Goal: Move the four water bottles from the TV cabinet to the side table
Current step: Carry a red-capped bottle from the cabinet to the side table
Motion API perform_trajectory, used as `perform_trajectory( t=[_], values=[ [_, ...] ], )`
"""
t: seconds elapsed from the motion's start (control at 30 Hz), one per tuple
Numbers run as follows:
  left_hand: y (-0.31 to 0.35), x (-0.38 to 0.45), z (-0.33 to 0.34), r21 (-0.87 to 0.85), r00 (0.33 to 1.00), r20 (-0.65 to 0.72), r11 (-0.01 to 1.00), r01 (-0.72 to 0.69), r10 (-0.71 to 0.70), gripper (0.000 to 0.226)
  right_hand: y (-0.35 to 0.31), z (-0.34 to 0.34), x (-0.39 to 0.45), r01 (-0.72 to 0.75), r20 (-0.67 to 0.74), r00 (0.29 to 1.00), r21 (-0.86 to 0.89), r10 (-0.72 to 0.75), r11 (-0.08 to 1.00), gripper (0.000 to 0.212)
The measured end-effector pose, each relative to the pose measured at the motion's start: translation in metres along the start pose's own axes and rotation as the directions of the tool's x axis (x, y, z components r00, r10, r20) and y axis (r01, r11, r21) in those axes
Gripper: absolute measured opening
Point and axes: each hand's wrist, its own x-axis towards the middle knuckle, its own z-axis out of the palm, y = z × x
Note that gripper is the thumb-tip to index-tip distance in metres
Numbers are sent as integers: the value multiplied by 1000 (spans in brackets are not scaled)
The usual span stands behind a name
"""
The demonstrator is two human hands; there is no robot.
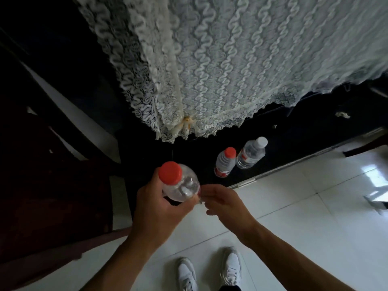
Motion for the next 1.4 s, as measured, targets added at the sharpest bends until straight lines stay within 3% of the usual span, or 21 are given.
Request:
perform_trajectory(
  t=[0.13,0.3,0.5,0.67,0.97,1.2,1.4],
  values=[
    [63,-10,-25,-20,999,-14,999,-48,48,51,-55,-18,-47,57,-5,998,21,-57,998,38],
    [142,-32,-57,-93,990,-17,986,-141,140,54,-104,-47,-108,90,-9,996,-6,-90,996,67],
    [220,-64,-91,-132,949,97,949,-287,301,56,-156,-57,-212,207,-196,961,57,-193,977,50],
    [281,-107,-100,-197,871,204,890,-411,448,59,-162,-62,-311,222,-346,922,99,-175,970,53],
    [358,-211,-35,-258,658,393,764,-592,642,60,-105,-87,-478,199,-558,819,56,-134,978,47],
    [411,-333,61,-339,473,561,709,-618,680,57,-6,-126,-607,199,-719,693,115,-57,973,46],
    [456,-458,158,-381,355,648,690,-616,674,54,98,-175,-720,274,-802,597,228,21,934,47]
  ],
)
